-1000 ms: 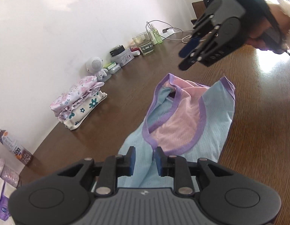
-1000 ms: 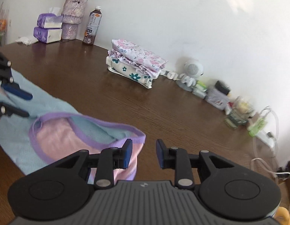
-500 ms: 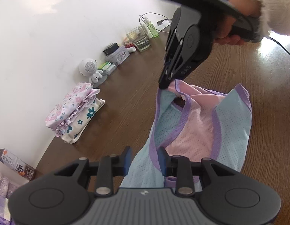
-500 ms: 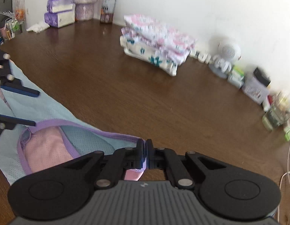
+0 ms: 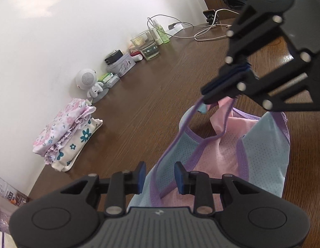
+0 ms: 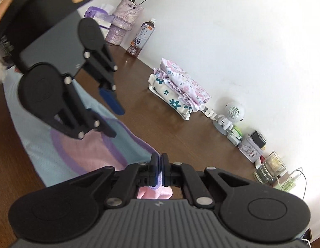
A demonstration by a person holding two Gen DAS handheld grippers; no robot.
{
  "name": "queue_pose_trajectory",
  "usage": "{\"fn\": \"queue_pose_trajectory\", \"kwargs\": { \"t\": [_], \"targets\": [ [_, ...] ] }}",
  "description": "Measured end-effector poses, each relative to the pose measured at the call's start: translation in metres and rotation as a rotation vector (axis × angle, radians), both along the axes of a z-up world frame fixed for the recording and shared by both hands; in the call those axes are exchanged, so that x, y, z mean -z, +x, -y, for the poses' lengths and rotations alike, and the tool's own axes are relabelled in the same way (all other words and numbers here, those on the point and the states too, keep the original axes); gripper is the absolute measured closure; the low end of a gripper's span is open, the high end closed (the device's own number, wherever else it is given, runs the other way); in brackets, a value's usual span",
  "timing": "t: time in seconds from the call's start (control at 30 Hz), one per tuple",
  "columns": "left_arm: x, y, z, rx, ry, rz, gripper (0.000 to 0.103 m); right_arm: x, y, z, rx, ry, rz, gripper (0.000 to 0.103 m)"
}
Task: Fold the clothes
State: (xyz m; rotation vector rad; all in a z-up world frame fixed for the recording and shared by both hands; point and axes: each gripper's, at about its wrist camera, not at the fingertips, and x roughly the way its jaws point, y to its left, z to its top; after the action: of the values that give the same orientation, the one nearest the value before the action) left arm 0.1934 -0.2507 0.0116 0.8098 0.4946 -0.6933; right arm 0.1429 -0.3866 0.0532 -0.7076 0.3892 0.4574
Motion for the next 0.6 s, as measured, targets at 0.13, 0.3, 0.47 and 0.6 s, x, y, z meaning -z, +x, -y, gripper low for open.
{"fn": "queue_pose_trajectory", "kwargs": {
  "t": [0.13, 0.3, 0.47, 0.6],
  "targets": [
    [0.008, -0.003, 0.003, 0.035, 0.027, 0.013, 0.102, 0.015, -0.008, 0.002, 0.015, -0.025, -0.009, 0.101],
    [0.015, -0.020, 0.005, 0.093, 0.075, 0.033, 0.102, 0.028, -0.010, 0.007, 0.041, -0.018, -0.041, 0.101],
    [0.011, -0.032, -0.001, 0.105, 0.069, 0.016, 0.096, 0.032, -0.009, 0.015, 0.065, 0.031, -0.119, 0.098],
    [-0.008, -0.036, -0.020, 0.064, -0.004, 0.008, 0.088, 0.013, -0.008, 0.040, 0.104, 0.224, -0.191, 0.096]
  ]
}}
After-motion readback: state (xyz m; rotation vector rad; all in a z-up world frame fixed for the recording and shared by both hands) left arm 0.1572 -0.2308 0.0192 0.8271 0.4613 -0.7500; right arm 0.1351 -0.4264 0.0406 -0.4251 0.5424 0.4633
